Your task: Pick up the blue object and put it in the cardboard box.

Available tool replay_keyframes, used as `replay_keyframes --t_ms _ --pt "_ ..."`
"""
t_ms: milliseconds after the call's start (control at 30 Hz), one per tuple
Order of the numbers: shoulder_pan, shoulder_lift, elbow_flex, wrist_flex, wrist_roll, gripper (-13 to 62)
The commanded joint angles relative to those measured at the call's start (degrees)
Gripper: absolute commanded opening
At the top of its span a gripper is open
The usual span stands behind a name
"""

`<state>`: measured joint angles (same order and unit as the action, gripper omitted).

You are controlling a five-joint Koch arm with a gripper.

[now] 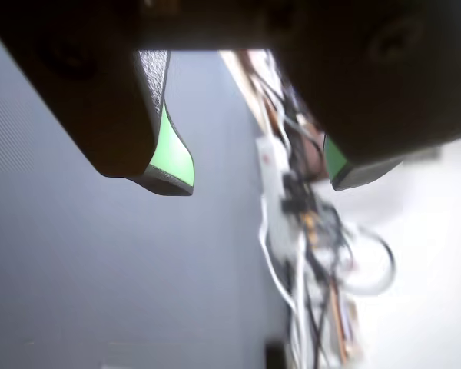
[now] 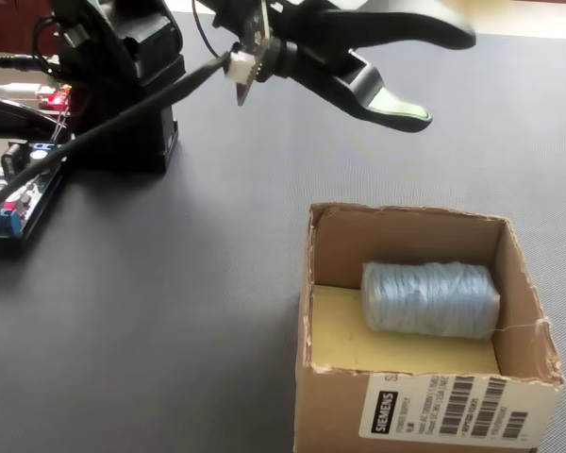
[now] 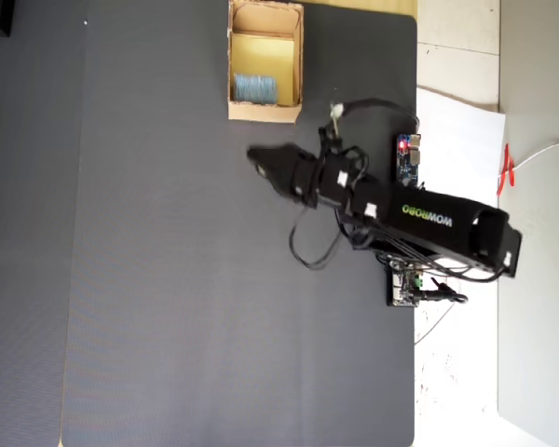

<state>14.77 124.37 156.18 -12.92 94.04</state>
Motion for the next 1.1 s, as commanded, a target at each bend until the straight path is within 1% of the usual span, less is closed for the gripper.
replay_keyframes --t_ms 0,333,467,700,967,1067 --pt "-1.67 1.85 -1.85 -5.98 2.37 34.0" --pt "-9.76 9.76 16.35 -5.19 2.64 34.0" --pt "-10.63 11.16 20.57 -5.19 2.64 34.0" --pt "-10.99 11.25 22.5 1.49 2.72 34.0" --pt "-10.99 11.34 22.5 15.91 2.37 34.0" --pt "-10.72 11.34 22.5 15.56 2.29 34.0"
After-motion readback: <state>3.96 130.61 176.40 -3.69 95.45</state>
